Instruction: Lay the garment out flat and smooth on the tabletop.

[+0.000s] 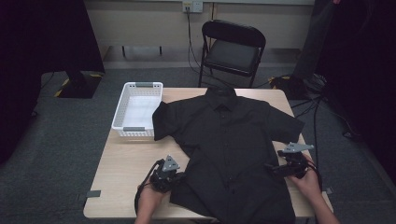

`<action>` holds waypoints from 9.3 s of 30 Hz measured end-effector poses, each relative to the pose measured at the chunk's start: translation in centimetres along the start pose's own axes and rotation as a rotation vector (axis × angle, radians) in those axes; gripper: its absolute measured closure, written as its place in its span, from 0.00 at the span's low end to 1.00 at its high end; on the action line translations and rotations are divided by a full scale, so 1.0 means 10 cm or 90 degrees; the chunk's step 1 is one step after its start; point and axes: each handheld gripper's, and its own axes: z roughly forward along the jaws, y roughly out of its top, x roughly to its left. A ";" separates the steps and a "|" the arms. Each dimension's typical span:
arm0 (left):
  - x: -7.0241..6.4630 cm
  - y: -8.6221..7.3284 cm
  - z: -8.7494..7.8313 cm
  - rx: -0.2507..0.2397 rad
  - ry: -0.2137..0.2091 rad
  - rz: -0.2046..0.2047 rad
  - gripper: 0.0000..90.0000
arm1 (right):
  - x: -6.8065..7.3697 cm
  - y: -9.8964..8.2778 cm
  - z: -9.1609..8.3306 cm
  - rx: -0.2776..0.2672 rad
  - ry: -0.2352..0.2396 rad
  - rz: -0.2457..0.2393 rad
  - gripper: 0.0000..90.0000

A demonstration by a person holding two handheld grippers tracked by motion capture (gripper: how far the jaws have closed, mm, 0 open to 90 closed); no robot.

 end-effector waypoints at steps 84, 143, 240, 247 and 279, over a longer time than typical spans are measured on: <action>0.17 0.08 -0.06 -0.006 0.040 -0.116 0.99 | 0.00 0.00 0.00 0.000 0.000 0.000 0.11; 0.20 0.22 -0.08 -0.064 0.034 0.043 0.16 | 0.01 0.00 0.00 0.000 0.002 -0.002 0.11; 0.79 -0.47 -0.41 -0.023 0.120 -0.034 0.16 | 0.01 0.00 0.00 0.000 0.002 -0.002 0.11; 0.81 -0.51 -0.41 -0.014 0.134 -0.041 0.16 | 0.01 0.00 0.00 0.000 0.002 -0.002 0.11; 0.84 -0.57 -0.39 -0.015 0.128 -0.048 0.11 | 0.01 -0.01 -0.01 -0.001 0.001 -0.003 0.11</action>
